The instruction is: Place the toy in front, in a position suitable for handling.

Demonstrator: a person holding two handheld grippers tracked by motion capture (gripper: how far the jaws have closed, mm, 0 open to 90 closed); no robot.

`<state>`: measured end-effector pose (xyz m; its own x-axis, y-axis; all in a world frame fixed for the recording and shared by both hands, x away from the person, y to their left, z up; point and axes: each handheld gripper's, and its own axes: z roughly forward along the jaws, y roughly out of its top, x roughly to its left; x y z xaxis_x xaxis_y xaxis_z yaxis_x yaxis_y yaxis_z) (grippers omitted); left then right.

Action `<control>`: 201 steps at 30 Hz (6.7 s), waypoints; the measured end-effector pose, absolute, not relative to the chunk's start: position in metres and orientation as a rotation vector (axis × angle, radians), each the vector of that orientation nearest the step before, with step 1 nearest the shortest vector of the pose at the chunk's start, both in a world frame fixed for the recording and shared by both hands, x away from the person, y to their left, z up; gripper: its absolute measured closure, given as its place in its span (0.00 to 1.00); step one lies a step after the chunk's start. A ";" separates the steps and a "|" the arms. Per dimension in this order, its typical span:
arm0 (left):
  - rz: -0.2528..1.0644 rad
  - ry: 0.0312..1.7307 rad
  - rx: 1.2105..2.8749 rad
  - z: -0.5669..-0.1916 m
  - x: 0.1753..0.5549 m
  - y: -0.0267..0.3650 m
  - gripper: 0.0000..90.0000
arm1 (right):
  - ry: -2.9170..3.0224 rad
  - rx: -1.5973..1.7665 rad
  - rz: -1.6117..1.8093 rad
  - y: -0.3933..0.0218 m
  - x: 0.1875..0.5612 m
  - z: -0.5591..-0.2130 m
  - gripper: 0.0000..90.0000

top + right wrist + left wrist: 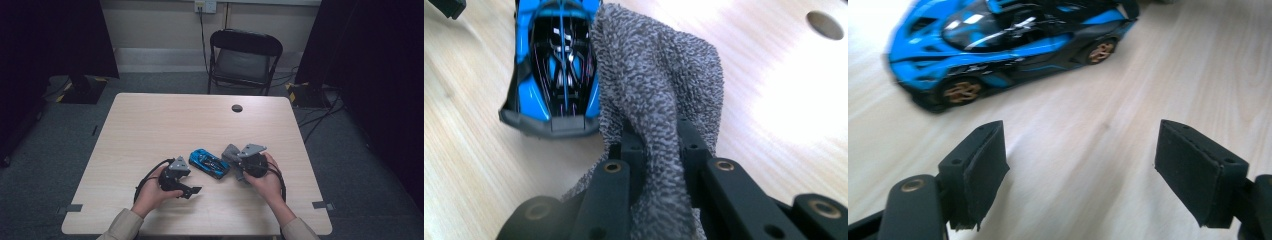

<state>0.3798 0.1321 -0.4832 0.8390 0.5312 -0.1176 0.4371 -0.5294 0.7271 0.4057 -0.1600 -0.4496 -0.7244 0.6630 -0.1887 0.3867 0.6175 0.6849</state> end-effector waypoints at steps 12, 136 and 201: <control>0.204 0.763 2.201 -0.485 0.383 0.163 0.19 | 2.415 0.655 0.995 -0.114 0.383 -0.402 0.88; 0.243 0.841 2.158 -0.480 0.411 0.202 0.21 | 2.715 0.558 0.784 -0.034 0.376 -0.465 0.85; 0.241 0.804 2.190 -0.493 0.400 0.192 0.20 | 2.725 0.597 0.584 -0.118 0.370 -0.454 0.85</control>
